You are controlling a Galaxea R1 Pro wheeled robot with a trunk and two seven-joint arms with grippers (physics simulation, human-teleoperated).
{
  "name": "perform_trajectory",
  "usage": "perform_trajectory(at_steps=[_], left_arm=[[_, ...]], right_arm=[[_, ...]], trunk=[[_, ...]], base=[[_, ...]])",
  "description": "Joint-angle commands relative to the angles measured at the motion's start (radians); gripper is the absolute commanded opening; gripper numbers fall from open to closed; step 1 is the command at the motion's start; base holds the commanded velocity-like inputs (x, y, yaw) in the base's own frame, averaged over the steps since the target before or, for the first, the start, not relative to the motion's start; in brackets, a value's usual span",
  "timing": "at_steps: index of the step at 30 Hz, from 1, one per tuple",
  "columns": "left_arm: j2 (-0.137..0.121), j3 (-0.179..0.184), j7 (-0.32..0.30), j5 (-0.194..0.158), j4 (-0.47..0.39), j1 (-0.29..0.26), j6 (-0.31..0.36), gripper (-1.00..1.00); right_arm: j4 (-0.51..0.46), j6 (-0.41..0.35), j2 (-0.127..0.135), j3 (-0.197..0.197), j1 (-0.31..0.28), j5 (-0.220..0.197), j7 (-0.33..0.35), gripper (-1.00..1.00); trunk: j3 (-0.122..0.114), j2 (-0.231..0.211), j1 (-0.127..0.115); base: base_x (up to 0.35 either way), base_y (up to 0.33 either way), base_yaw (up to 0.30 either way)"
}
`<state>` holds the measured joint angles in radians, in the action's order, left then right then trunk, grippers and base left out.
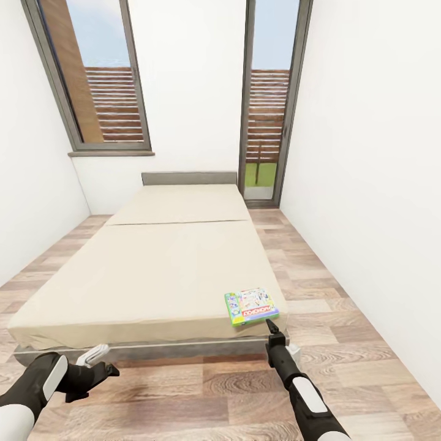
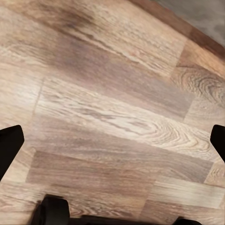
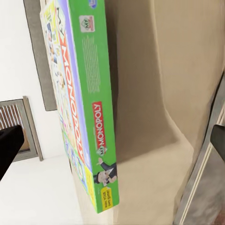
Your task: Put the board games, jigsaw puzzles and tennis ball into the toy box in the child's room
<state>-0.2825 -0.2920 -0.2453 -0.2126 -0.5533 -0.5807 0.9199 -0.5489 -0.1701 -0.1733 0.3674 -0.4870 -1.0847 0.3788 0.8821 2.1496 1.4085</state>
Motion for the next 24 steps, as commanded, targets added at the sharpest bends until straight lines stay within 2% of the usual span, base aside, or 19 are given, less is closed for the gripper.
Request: perform_trajectory(at_steps=[1, 11, 24], left_arm=[[0.0, -0.004, -0.004, 0.002, -0.001, 0.0, 0.005, 1.0], [0.001, -0.004, -0.005, 0.001, -0.001, -0.001, 0.005, 1.0], [0.002, -0.004, -0.003, 0.001, -0.001, -0.001, 0.005, 1.0]], right_arm=[[0.0, -0.01, -0.001, 0.006, -0.001, -0.009, 0.003, 1.0], [0.0, -0.012, -0.001, 0.004, -0.001, -0.008, 0.003, 1.0], [0.0, -0.012, -0.001, 0.002, -0.001, -0.007, 0.003, 1.0]], trunk=[[0.001, 0.0, 0.0], [0.001, 0.0, 0.0], [0.001, 0.0, 0.0]], base=[[0.0, 0.0, 0.0], [0.004, 0.003, 0.0], [0.074, 0.058, 0.0]])
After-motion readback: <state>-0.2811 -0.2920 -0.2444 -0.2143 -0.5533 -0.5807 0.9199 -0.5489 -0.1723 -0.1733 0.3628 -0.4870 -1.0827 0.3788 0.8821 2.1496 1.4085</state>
